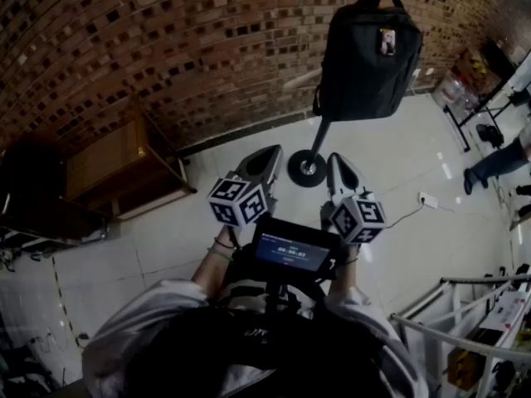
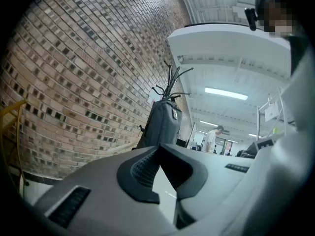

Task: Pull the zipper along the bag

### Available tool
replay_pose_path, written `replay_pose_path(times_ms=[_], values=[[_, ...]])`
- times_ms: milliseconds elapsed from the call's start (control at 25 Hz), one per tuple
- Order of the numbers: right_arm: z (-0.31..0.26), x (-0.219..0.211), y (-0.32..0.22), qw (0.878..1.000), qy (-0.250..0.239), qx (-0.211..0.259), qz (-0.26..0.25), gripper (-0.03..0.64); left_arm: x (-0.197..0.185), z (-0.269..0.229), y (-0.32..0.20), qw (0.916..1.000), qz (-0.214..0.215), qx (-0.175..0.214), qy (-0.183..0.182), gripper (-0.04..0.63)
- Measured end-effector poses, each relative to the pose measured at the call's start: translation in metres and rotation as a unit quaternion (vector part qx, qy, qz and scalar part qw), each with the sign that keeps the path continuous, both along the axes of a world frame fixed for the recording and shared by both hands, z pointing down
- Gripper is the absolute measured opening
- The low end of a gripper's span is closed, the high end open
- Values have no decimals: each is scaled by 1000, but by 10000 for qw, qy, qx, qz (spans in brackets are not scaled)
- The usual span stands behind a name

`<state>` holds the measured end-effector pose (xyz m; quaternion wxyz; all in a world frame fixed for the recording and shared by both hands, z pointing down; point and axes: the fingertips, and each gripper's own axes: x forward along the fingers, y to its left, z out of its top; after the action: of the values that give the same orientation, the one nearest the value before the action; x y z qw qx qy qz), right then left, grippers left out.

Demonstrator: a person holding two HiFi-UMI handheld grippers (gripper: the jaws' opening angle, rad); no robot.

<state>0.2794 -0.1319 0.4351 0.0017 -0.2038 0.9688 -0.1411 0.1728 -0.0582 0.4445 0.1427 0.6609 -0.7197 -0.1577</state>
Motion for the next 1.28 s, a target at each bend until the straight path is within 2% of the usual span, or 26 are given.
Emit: replay_pose_path(times_ms=[240, 440, 600, 760, 920, 1000, 1080, 1160, 1200, 1280], values=[[-11, -20, -15, 9997, -38, 238, 52, -9, -23, -3, -14, 10000, 78, 9, -45, 7], [-32, -55, -21, 9992, -73, 395, 14, -7, -52, 1, -37, 9994, 338, 2, 0, 8], [-55, -90, -46, 9967, 49, 783, 210, -5, -82, -5, -67, 9974, 721, -61, -39, 6], [-92, -121, -85, 9877, 143, 1376, 723, -5, -116, -19, -96, 9931, 1170, 26, -40, 8], [-138, -151, -108, 9694, 513, 2017, 1302, -5, -145, -26, -122, 9865, 1591, 92, -378, 7], [-155, -163, -119, 9511, 725, 2532, 1613, -3, -161, -27, -131, 9847, 1685, 122, -428, 7], [-168, -171, -131, 9281, 977, 3069, 1867, 0, -176, -25, -140, 9839, 1743, 155, -357, 8], [-182, -178, -140, 9088, 1265, 3399, 2062, 0, -186, -22, -150, 9831, 1810, 155, -224, 7], [-188, -182, -144, 9010, 1404, 3506, 2133, 12, -189, -21, -154, 9827, 1838, 158, -143, 8], [-198, -188, -153, 8851, 1729, 3690, 2247, 82, -192, -21, -162, 9817, 1894, 194, 19, 7]])
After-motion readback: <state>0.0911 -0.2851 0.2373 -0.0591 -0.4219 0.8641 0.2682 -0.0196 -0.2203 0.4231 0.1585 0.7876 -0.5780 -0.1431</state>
